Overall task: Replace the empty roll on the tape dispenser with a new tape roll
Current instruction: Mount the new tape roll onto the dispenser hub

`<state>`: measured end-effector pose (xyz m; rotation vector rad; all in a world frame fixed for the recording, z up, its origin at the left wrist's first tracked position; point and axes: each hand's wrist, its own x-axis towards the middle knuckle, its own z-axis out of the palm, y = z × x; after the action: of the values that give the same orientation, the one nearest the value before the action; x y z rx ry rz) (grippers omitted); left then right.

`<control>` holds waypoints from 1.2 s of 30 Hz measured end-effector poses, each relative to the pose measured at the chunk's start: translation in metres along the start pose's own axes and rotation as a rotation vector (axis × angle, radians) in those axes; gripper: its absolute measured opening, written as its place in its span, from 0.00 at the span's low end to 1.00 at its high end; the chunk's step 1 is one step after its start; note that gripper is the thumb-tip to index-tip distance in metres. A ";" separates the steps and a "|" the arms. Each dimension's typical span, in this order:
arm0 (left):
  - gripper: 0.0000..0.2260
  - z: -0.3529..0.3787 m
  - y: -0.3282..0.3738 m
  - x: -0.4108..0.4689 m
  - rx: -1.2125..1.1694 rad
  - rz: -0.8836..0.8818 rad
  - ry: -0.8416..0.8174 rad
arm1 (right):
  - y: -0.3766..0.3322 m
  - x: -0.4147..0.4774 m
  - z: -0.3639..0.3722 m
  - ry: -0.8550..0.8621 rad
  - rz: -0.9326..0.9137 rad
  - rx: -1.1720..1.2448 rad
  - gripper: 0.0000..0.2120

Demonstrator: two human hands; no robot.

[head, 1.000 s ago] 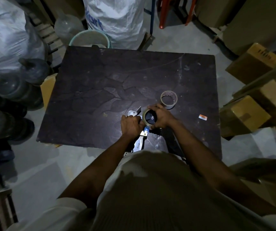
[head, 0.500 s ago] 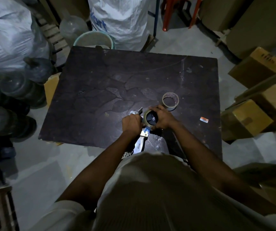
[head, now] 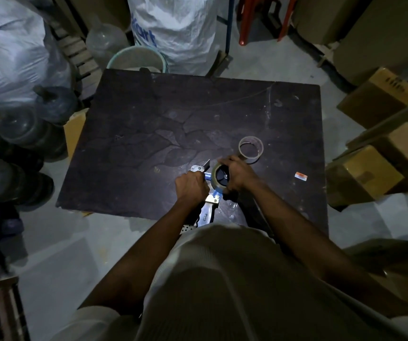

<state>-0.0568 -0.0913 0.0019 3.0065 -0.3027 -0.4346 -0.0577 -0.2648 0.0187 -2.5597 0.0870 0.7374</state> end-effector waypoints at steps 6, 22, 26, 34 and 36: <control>0.08 0.007 -0.008 -0.004 -0.006 0.068 0.009 | 0.003 0.001 0.000 -0.030 -0.052 -0.056 0.55; 0.11 0.008 -0.021 -0.007 -0.179 -0.123 -0.045 | -0.027 0.007 0.026 0.099 -0.272 -0.284 0.12; 0.10 0.010 -0.023 -0.007 -0.211 -0.110 -0.024 | -0.020 0.006 0.029 0.099 -0.281 -0.215 0.12; 0.12 0.016 -0.022 -0.010 -0.147 0.000 0.039 | -0.014 0.004 0.037 0.161 -0.274 -0.113 0.13; 0.13 0.016 -0.022 -0.011 -0.129 -0.001 0.063 | -0.014 0.005 0.037 0.153 -0.274 -0.105 0.12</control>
<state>-0.0684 -0.0689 -0.0132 2.8876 -0.2580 -0.3439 -0.0693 -0.2352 -0.0057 -2.6512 -0.2548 0.4534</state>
